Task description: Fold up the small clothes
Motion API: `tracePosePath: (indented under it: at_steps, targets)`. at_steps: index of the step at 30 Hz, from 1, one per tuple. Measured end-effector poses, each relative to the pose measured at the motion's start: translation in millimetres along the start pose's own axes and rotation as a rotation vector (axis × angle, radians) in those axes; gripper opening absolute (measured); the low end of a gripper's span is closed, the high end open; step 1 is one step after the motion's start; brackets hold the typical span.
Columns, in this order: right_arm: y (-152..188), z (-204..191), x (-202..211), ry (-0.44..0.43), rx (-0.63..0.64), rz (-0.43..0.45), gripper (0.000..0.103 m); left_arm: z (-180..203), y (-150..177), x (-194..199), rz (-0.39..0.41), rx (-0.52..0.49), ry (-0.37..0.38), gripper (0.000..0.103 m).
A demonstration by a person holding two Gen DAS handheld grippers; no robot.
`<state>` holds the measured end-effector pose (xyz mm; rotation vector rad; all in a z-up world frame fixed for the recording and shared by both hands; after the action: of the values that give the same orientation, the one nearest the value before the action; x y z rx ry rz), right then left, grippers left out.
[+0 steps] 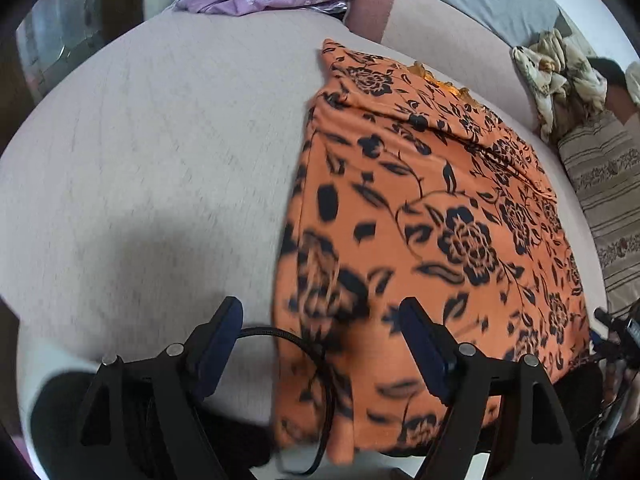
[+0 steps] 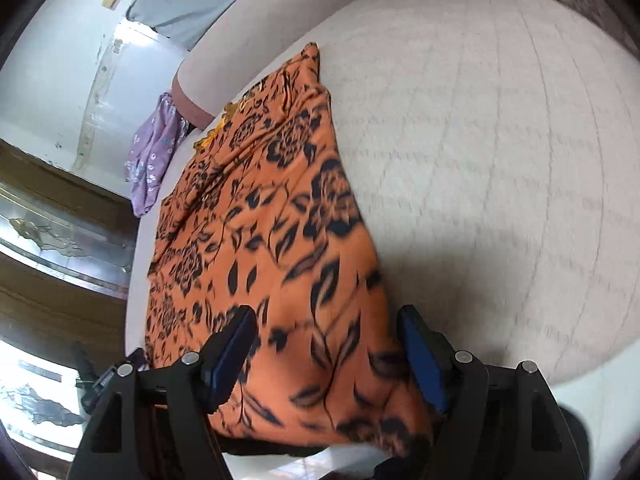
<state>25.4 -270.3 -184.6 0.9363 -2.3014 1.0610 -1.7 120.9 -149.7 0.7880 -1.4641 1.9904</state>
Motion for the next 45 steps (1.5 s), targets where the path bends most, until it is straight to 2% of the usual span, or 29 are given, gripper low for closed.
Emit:
tracePosePath:
  at_steps: [4, 8, 9, 11, 14, 17, 20, 21, 22, 23, 24, 25, 28, 30, 31, 33, 35, 38, 39, 40, 41, 45]
  targets:
    - [16.8, 0.6, 8.5, -0.029, 0.002, -0.019, 0.075, -10.0, 12.4, 11.7, -0.013, 0.035, 0.000, 0.081]
    - [24.8, -4.4, 14.3, -0.093, 0.011, -0.036, 0.066, -13.6, 21.4, 12.2, -0.040, 0.067, 0.025, 0.080]
    - [26.3, -5.3, 13.4, -0.090, 0.019, -0.043, 0.066, -15.3, 27.1, 8.9, -0.063, 0.075, 0.017, 0.077]
    - [29.4, -2.6, 8.4, -0.070, 0.018, -0.060, 0.063, -17.0, 34.5, 6.5, -0.084, 0.077, -0.022, 0.059]
    - [30.6, -2.5, 8.9, -0.071, 0.016, -0.057, 0.058, -16.4, 36.3, 10.1, -0.081, 0.082, 0.000, 0.057]
    - [32.7, -1.3, 8.6, -0.078, 0.018, -0.060, 0.058, -16.0, 39.0, 8.6, -0.085, 0.072, -0.005, 0.060]
    - [32.5, -0.7, 6.5, -0.079, 0.019, -0.062, 0.058, -13.4, 40.4, 9.4, -0.080, 0.045, -0.015, 0.058]
    - [32.4, -0.7, 6.1, -0.079, 0.023, -0.065, 0.058, -12.8, 40.0, 8.6, -0.080, 0.040, -0.016, 0.051]
    - [32.0, -0.5, 5.7, -0.078, 0.025, -0.067, 0.058, -11.6, 40.3, 9.5, -0.082, 0.034, -0.021, 0.021]
    - [31.6, -0.4, 5.8, -0.083, 0.027, -0.070, 0.050, -11.7, 38.5, 10.9, -0.085, 0.034, -0.003, 0.007]
    - [31.5, -1.5, 6.5, -0.093, 0.027, -0.073, 0.037, -10.0, 33.7, 12.3, -0.079, 0.050, 0.022, 0.007]
    - [31.5, -3.4, 7.6, -0.102, 0.027, -0.077, 0.016, -8.7, 29.4, 17.4, -0.057, 0.049, 0.031, 0.006]
    - [23.3, -10.5, 17.1, -0.147, 0.024, -0.056, 0.014, -1.2, 10.5, 39.5, 0.032, 0.047, 0.085, 0.006]
    - [13.4, -11.5, 26.6, -0.149, 0.016, -0.004, 0.014, -0.3, 4.4, 42.2, 0.052, 0.056, 0.087, 0.009]
    - [10.1, -8.6, 27.1, -0.116, 0.021, 0.015, 0.019, -0.5, 5.1, 37.9, 0.054, 0.052, 0.083, 0.009]
    - [10.8, 3.1, 15.9, -0.096, -0.019, -0.034, 0.029, -2.3, 12.5, 21.6, 0.000, 0.048, 0.050, 0.018]
    - [17.2, 8.9, 8.5, -0.071, -0.037, -0.065, 0.065, -6.6, 23.8, 5.2, -0.077, 0.071, 0.021, 0.054]
    - [23.0, 4.5, 5.9, -0.078, 0.000, -0.079, 0.065, -1.5, 27.1, 5.8, -0.044, 0.036, 0.009, 0.054]
    - [23.2, 3.1, 5.0, -0.079, 0.010, -0.087, 0.063, 2.0, 25.8, 6.2, -0.048, 0.012, 0.015, 0.053]
    - [23.6, 2.6, 4.1, -0.089, 0.013, -0.092, 0.042, 3.8, 24.2, 6.3, -0.053, 0.003, 0.027, 0.027]
    - [23.9, 0.7, 2.7, -0.111, 0.016, -0.103, 0.014, 5.0, 21.3, 6.2, -0.060, -0.013, 0.023, 0.005]
    - [25.6, -6.3, -0.6, -0.131, 0.012, -0.106, 0.014, 1.9, 14.0, 15.1, -0.026, 0.016, 0.041, 0.006]
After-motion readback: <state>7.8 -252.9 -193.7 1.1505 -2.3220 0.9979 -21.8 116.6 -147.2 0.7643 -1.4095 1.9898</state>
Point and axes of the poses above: each gripper's, at about its wrist camera, not at the fingertips, and x roughly against the way its jaws point, z to its right, y to its underside, the point moved 1 cm from there along -x, roughly the way its jaws point, and after that the axes turned 15 degrees about z, right-handed, at the moved point
